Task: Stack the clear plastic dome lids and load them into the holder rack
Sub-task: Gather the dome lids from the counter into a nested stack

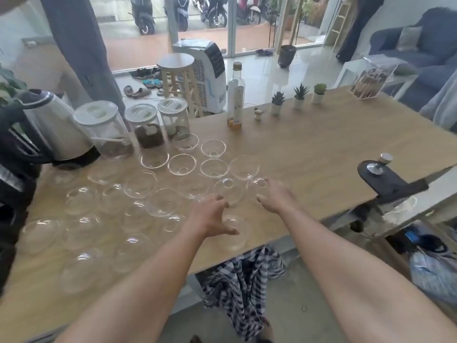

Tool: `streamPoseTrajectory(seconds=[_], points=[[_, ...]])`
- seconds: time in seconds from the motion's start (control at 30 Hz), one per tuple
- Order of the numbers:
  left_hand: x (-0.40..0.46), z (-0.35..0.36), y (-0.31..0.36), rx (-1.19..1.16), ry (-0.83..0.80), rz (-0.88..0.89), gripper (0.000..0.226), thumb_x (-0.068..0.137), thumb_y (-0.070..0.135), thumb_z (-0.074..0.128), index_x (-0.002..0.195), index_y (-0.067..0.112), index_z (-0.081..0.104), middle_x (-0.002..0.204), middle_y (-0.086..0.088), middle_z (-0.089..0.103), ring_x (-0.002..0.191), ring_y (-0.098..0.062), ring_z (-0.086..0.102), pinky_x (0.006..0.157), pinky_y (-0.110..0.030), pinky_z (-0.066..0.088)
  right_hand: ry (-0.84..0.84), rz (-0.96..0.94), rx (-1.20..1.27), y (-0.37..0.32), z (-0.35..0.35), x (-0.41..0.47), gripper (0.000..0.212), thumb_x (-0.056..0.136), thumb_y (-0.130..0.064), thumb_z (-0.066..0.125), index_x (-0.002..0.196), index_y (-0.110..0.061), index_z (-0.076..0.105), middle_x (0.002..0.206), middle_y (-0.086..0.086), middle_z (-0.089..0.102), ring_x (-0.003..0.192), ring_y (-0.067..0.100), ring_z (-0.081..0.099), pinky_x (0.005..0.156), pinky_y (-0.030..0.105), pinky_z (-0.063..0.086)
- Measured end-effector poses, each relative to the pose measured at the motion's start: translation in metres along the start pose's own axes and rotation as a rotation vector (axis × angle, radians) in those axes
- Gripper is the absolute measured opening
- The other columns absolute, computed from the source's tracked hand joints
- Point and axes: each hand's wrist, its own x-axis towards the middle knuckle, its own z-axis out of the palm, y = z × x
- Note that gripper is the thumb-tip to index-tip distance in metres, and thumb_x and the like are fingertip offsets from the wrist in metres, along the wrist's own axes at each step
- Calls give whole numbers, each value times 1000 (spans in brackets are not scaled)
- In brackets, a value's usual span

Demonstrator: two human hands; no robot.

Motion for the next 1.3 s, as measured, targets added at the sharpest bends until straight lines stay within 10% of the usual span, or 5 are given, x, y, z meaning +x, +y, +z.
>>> streamPoseTrajectory(seconds=[0.3,0.6,0.77,1.0,1.3], points=[[-10,26,19,-28,127,-212,71,78,64,75,136,26,61,135,12,60,126,-13,56,95,-33,51,-53,-221,19,29,12,18,67,96,-43,69,153,-28,38,157,2,44,141,29,38,103,48,48],[-15,42,39,-176,202,-394,68,86,56,72,144,29,50,162,-2,39,151,-24,35,113,-47,44,28,-363,290,50,31,16,65,84,-38,83,138,-17,53,139,4,59,132,26,52,101,34,45],[-30,29,28,-248,450,-530,46,89,33,74,129,12,63,131,-6,66,125,-26,60,98,-39,50,73,-533,432,40,31,-11,65,82,-43,82,137,-19,56,134,1,62,125,19,56,101,27,43],[-28,9,0,-154,427,-617,57,88,41,75,137,16,59,135,-5,62,132,-22,50,100,-38,48,-64,-797,330,17,57,-38,64,83,-41,80,138,-21,55,145,3,57,135,25,53,107,38,50],[3,14,-13,-93,278,-593,69,85,47,77,144,21,53,140,-2,56,135,-21,43,102,-37,47,-234,-693,230,20,77,-38,69,94,-42,74,152,-27,41,173,2,24,159,27,23,125,48,31]])
